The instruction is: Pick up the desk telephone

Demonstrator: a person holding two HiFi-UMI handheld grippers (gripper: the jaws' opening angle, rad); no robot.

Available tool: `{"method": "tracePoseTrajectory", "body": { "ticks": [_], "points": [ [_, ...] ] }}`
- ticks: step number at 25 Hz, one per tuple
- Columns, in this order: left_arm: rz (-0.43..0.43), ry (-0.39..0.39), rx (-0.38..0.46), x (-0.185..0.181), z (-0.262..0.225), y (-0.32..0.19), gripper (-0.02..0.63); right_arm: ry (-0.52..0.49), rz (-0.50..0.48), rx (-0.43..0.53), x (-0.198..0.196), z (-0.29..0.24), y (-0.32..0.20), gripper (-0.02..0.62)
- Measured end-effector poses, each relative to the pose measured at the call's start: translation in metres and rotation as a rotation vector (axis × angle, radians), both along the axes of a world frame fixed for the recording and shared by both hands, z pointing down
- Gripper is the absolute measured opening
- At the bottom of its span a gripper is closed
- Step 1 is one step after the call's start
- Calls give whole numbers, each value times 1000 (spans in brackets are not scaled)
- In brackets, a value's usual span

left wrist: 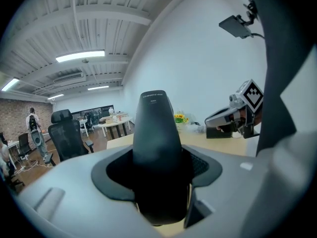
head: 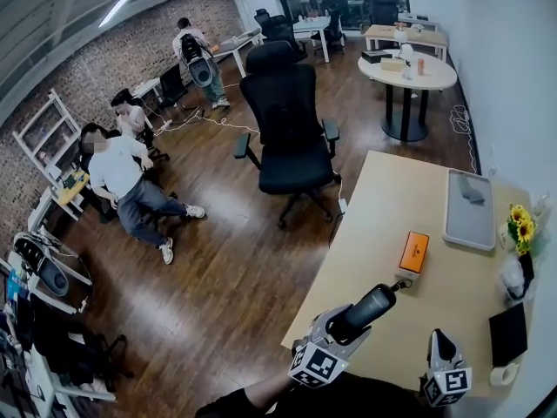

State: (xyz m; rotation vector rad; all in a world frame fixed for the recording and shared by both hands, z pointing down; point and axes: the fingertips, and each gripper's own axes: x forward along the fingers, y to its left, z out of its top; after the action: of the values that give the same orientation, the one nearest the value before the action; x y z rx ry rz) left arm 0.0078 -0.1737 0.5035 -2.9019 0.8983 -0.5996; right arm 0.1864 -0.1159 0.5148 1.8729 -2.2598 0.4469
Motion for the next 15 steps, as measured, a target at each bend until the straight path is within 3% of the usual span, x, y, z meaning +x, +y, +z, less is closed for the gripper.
{"method": "tracePoseTrajectory", "body": {
  "ticks": [15],
  "points": [
    [-36, -8, -2, -11, 3, -5, 264, -18, 6, -17, 6, 14, 7, 0]
  ]
}}
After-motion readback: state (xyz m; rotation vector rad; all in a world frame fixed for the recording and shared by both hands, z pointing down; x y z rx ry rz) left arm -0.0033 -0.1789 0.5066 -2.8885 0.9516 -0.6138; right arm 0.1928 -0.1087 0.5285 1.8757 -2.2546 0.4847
